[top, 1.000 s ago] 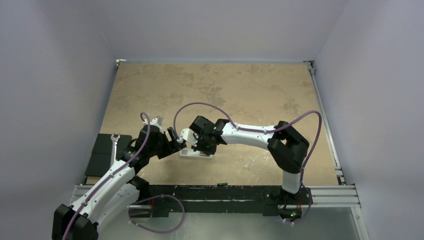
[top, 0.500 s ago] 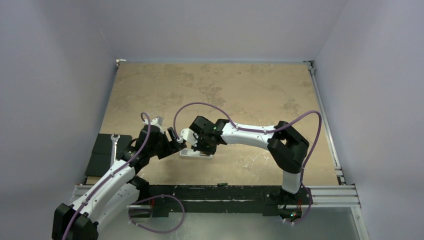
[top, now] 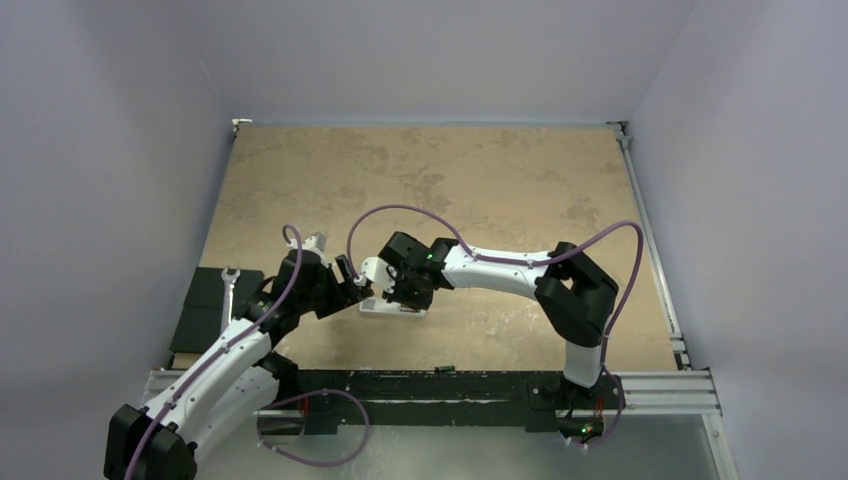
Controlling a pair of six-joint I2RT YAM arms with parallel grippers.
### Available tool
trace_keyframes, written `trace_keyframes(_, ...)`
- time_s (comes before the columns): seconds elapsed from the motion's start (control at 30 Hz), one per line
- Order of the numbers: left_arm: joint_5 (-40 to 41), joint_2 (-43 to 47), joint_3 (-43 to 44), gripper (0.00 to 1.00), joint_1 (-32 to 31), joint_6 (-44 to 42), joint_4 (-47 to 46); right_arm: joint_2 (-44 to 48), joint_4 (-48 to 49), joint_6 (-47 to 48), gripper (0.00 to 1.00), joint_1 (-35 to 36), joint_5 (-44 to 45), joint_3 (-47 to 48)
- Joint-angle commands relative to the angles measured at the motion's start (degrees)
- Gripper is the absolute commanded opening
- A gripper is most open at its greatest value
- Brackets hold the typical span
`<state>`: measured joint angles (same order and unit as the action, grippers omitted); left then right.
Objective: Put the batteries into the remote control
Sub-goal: Load the battery into the remote control.
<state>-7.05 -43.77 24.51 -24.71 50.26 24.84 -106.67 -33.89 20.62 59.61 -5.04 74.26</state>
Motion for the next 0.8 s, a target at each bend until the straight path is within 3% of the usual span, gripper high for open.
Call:
trace_keyframes(0.0,-0.33,-0.02,-0.03,0.73,0.36,-0.12,-2.08,0.96,-0.24,-0.11,0.2,0.24,0.57,1.08)
trace_keyframes(0.77,-0.51,-0.09,-0.21,0.73,0.36,-0.16,-2.26,2.7,0.58,-0.53,0.24,0.76,1.56,0.71)
